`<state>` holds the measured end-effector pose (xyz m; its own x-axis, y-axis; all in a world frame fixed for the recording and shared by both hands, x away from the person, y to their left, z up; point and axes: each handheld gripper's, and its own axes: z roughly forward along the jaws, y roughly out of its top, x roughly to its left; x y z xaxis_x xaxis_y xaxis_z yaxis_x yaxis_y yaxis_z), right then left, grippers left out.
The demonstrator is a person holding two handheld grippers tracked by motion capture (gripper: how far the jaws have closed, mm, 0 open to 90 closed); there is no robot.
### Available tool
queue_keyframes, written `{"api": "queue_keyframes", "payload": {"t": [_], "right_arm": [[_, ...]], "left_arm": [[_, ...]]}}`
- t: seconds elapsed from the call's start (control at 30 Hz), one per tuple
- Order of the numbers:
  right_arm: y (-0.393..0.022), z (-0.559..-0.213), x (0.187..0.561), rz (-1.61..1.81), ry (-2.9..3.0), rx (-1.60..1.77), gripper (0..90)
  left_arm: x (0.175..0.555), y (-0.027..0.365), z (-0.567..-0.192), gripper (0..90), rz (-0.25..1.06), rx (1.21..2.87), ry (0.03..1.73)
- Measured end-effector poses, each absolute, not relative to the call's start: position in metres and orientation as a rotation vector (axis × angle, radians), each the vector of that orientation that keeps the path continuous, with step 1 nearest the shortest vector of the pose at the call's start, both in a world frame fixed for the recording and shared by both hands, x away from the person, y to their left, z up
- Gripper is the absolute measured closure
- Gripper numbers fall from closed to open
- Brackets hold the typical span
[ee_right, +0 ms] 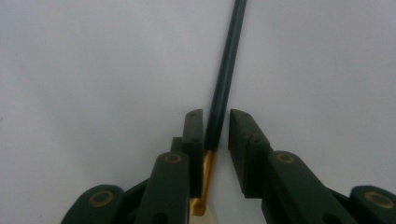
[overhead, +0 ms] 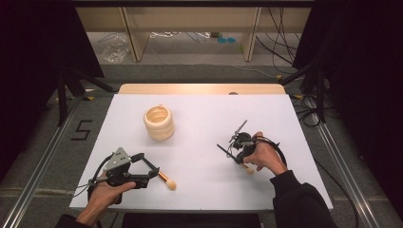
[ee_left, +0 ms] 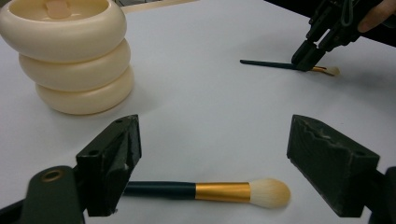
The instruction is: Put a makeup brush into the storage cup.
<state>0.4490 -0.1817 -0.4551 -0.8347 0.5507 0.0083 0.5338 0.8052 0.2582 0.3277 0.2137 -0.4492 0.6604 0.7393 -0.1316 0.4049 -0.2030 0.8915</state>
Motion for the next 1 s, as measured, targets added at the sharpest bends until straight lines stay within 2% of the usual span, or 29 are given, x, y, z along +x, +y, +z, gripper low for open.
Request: {"api": "queue_keyframes", "payload": {"t": [0.2, 0.47, 1.0], "right_arm": [[-0.18, -0.454, 0.454, 0.335, 2.946, 0.881, 82.5], [-0.17, -0.452, 0.462, 0.187, 2.975, 0.856, 82.7], [-0.168, -0.451, 0.463, 0.19, 2.982, 0.864, 83.2]], "left_arm": [[0.328, 0.214, -0.449, 17.7, 0.4, 1.834, 0.899], [0.328, 0.214, -0.449, 17.7, 0.397, 1.825, 0.911], [0.328, 0.214, -0.449, 18.1, 0.396, 1.822, 0.91]]}}
